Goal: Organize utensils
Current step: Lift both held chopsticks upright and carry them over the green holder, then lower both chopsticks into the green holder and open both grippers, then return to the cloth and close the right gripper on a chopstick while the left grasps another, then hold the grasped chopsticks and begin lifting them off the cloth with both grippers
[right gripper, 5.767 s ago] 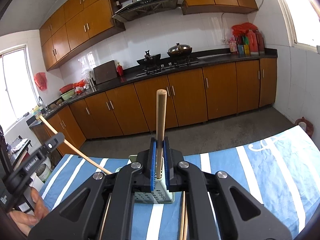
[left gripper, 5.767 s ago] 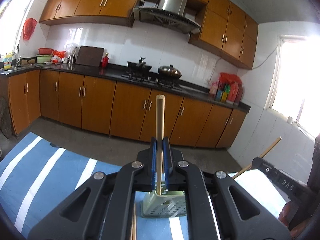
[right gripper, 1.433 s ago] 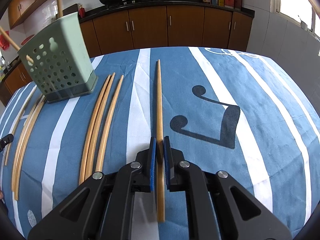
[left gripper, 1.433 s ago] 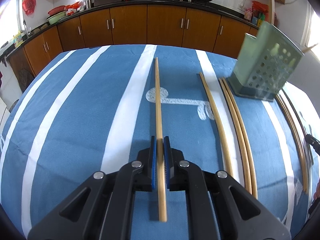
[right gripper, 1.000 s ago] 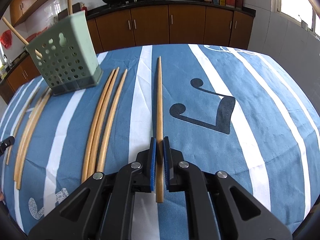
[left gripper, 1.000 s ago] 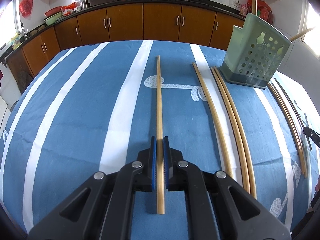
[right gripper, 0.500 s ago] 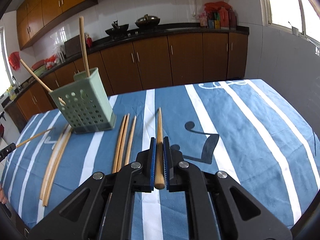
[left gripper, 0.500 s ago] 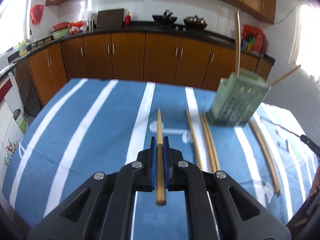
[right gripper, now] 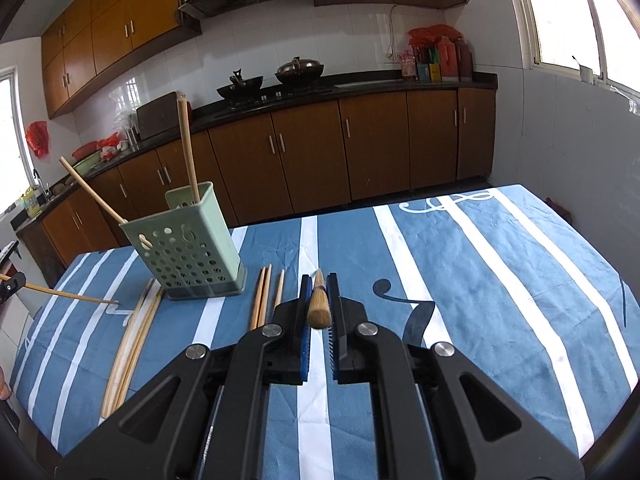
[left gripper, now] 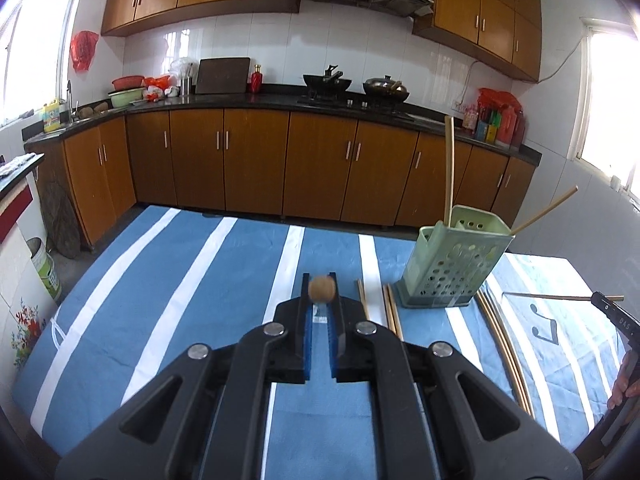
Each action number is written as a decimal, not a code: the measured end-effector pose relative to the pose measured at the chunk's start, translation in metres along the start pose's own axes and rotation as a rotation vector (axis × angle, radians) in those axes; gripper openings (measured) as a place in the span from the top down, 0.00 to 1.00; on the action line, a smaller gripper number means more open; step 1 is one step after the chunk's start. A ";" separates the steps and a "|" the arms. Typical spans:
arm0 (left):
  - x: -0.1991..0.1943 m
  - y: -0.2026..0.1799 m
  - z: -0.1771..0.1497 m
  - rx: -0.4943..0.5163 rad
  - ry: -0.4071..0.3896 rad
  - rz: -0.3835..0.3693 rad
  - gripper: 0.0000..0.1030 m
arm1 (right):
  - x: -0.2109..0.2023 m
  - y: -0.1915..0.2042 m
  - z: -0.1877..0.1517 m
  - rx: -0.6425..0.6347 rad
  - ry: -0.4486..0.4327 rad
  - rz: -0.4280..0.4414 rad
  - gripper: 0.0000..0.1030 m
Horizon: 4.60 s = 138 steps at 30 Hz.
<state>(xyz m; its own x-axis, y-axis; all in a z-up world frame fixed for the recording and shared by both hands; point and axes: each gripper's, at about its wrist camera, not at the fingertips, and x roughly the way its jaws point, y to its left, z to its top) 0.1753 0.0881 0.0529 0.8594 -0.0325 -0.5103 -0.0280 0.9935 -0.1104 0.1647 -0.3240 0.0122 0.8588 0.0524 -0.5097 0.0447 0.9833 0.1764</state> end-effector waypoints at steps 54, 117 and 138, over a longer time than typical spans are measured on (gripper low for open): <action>0.047 -0.106 0.107 -0.045 -0.223 -0.171 0.92 | 0.020 0.094 0.114 0.014 -0.245 0.199 0.89; 0.116 -0.048 -0.095 0.078 0.389 0.000 0.92 | 0.099 0.008 -0.066 -0.061 0.312 -0.066 0.93; 0.132 -0.006 -0.082 0.027 0.346 0.023 0.90 | 0.106 0.012 -0.065 -0.065 0.304 -0.029 0.92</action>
<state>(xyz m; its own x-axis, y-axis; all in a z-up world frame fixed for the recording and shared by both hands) 0.2471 0.0689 -0.0840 0.6346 -0.0406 -0.7718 -0.0280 0.9968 -0.0755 0.2233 -0.2956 -0.0941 0.6655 0.0645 -0.7436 0.0254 0.9937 0.1088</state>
